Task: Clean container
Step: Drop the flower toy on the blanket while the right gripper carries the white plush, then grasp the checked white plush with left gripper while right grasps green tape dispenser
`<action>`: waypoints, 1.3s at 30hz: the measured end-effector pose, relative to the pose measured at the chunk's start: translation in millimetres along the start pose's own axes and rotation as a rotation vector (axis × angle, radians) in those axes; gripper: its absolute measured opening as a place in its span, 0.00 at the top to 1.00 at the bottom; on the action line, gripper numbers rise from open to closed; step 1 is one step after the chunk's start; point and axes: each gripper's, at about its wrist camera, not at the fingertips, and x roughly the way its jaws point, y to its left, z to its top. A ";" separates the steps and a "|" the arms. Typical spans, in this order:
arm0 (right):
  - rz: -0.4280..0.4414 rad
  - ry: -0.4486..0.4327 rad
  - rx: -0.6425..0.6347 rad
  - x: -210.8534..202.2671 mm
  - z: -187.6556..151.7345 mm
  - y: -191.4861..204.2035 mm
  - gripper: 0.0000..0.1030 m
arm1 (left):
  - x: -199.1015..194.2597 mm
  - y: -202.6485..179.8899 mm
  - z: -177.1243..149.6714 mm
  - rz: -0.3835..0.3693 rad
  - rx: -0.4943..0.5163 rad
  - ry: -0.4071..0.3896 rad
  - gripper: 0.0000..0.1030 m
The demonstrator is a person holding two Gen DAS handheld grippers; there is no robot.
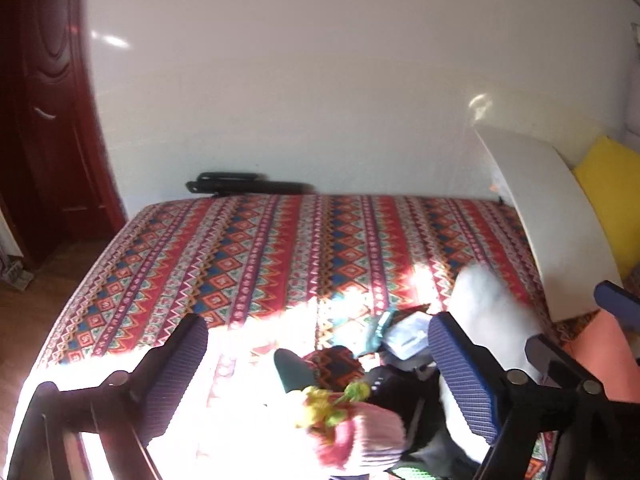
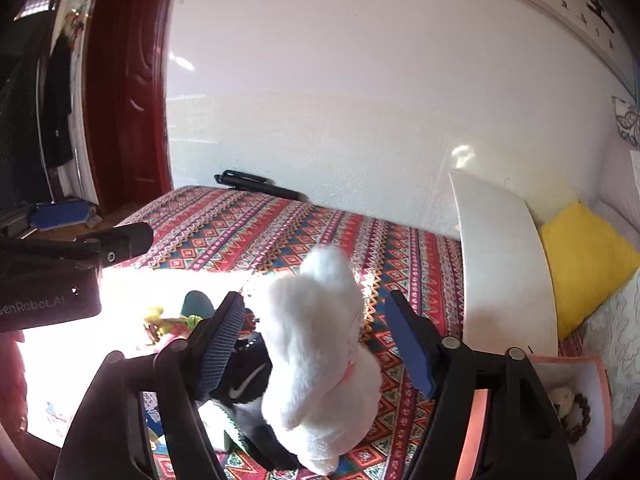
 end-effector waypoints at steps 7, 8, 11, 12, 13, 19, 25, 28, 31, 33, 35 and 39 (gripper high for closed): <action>0.074 -0.009 0.085 -3.6 4.0 -3.3 0.15 | 1.4 3.2 0.4 0.038 -0.002 -0.023 0.06; 0.074 -0.012 0.103 -7.6 4.5 -10.6 0.15 | -0.1 -1.9 0.5 0.037 0.006 -0.024 0.06; 0.072 -0.022 0.158 -20.0 6.1 -33.4 0.15 | -7.4 -18.6 2.1 0.027 0.030 -0.026 0.06; 0.060 -0.029 0.177 -27.2 6.1 -43.8 0.15 | -11.9 -25.1 3.5 0.019 0.037 -0.026 0.06; 0.048 -0.036 0.196 -34.5 6.0 -54.4 0.14 | -15.6 -33.9 2.4 0.005 0.045 -0.029 0.06; -0.099 -0.040 0.306 -80.9 -3.6 -135.8 0.10 | -26.6 -116.8 -6.9 -0.104 0.166 -0.027 0.06; -0.202 0.053 0.460 -115.0 -54.7 -245.2 0.09 | -28.5 -229.3 -27.9 -0.276 0.324 0.031 0.06; -0.178 0.113 0.603 -123.8 -95.1 -302.0 0.09 | -27.7 -285.8 -47.4 -0.360 0.420 0.097 0.06; -0.050 0.154 0.860 -124.7 -151.2 -355.2 0.09 | -27.9 -342.1 -68.0 -0.449 0.503 0.185 0.06; -0.005 0.158 1.004 -130.8 -188.1 -379.8 0.09 | -23.1 -376.3 -82.7 -0.482 0.554 0.246 0.06; -0.021 0.154 1.065 -140.4 -206.9 -397.8 0.09 | -17.8 -412.7 -97.3 -0.498 0.607 0.303 0.06; -0.050 0.121 1.119 -163.0 -230.3 -426.2 0.09 | 11.1 -471.6 -126.5 -0.425 0.700 0.407 0.06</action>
